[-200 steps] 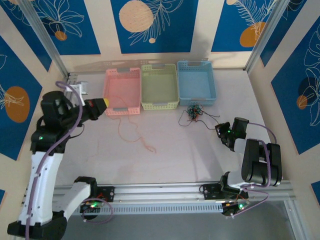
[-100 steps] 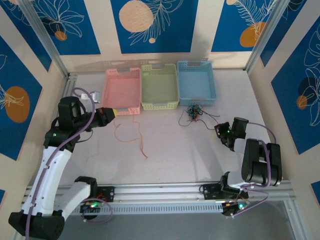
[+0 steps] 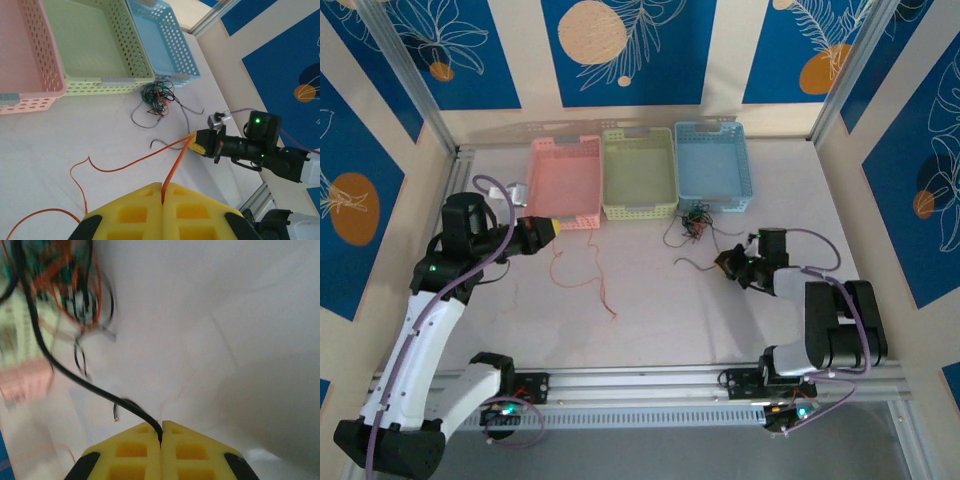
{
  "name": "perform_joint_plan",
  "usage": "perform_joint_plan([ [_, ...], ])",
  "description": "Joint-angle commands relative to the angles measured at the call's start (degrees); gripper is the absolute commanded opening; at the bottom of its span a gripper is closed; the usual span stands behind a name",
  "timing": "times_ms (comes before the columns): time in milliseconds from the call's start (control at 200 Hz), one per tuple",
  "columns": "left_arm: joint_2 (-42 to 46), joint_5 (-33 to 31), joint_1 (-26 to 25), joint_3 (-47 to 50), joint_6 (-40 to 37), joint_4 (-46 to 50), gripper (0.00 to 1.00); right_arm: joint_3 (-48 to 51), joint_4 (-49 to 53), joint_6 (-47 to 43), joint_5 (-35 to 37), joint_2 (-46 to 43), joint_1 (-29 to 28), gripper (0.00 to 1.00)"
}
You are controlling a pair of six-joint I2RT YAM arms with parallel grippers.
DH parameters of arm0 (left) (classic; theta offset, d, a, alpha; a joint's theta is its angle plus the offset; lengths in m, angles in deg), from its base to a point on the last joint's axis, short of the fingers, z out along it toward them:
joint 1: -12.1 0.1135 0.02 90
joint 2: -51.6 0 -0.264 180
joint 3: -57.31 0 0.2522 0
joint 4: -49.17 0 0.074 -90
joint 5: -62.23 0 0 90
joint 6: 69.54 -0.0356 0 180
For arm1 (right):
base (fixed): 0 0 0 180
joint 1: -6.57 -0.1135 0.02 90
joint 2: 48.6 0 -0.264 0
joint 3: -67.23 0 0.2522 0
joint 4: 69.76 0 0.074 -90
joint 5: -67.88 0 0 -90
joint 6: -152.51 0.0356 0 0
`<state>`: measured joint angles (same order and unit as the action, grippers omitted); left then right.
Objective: Untangle the cables
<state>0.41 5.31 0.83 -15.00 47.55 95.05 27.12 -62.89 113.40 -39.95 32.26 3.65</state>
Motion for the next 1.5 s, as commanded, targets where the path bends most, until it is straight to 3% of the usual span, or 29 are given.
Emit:
perform_joint_plan([
  [0, -0.2, 2.2, -0.9, -1.7, -1.1, -1.2, 0.0, -4.3, 11.0, -6.7, -3.3, -1.7, -8.1, 0.0],
  [110, -0.3, 2.8, -1.1, -2.4, -1.4, -1.1, 0.0, -7.1, 16.6, -10.2, -2.0, -4.8, -15.8, 0.0],
  [215, -0.3, 3.6, -1.4, -3.0, -1.0, -1.5, 0.0, -7.8, 19.4, -12.7, -2.2, -9.4, -18.8, 0.0],
  [440, -0.5, 5.5, -2.0, -3.5, 1.9, -4.6, 0.0, -7.4, 24.4, -17.4, 2.0, -21.7, -19.2, 0.39],
  [560, -0.7, 6.4, -2.4, -3.8, 3.7, -6.2, 0.0, -6.1, 21.3, -17.4, 0.7, -28.1, -20.6, 0.46],
  [770, -0.7, 8.2, -3.2, -5.1, 6.5, -8.2, 0.0, -3.3, 10.0, -21.7, 3.2, -35.7, -28.8, 0.6],
  [995, -0.3, 10.2, -4.1, -5.7, 12.0, -12.3, 0.0, -2.5, -5.6, -38.8, 11.3, -29.8, -40.6, 0.74],
  [1495, -0.2, 9.4, -6.4, -7.0, 19.8, -17.2, 0.0, -18.8, -23.3, -46.6, 7.5, -6.6, -44.5, 0.78],
])
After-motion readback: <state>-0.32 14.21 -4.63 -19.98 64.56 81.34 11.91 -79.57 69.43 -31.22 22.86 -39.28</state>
